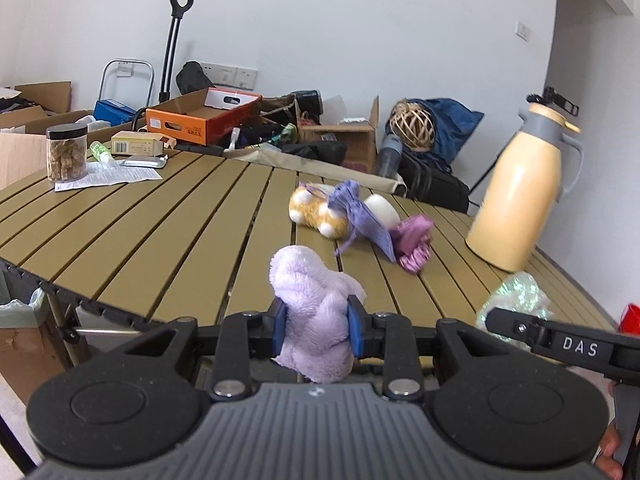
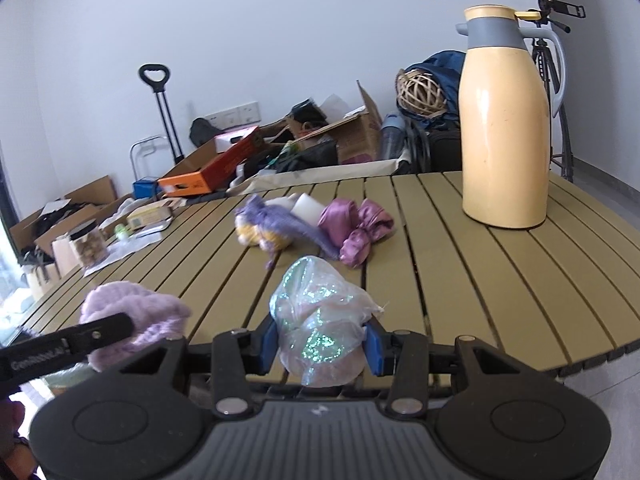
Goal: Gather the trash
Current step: 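Carry the lavender plush and iridescent bag off the table over the black bin with both tools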
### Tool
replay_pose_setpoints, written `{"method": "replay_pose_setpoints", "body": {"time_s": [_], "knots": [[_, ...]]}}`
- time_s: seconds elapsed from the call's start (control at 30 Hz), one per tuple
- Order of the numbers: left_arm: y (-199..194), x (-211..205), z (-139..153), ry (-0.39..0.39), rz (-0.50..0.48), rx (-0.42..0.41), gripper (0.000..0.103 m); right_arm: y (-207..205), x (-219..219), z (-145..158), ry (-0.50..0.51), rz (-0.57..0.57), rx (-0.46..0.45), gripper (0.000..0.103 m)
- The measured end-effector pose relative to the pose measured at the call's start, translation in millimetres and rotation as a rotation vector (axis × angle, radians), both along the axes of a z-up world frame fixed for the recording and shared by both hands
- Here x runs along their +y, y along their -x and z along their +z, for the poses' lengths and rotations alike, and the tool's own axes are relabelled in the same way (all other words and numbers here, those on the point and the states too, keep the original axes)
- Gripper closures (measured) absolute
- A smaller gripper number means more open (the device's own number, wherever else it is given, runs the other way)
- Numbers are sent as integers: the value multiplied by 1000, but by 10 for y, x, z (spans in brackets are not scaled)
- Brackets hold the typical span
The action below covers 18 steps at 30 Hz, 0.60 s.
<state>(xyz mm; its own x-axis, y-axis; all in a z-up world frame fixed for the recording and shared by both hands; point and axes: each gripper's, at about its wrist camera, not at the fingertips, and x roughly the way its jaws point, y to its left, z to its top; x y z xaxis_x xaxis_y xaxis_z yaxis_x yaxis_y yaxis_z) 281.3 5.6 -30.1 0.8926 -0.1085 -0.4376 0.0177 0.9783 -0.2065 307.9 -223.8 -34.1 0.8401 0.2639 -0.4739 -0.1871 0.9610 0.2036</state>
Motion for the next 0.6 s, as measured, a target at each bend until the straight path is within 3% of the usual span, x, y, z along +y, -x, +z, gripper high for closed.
{"method": "replay_pose_setpoints", "body": {"time_s": [0.6], "knots": [[637,81,-210,-81,-4,91,72,675,140,-420,47,85,130,61]]}}
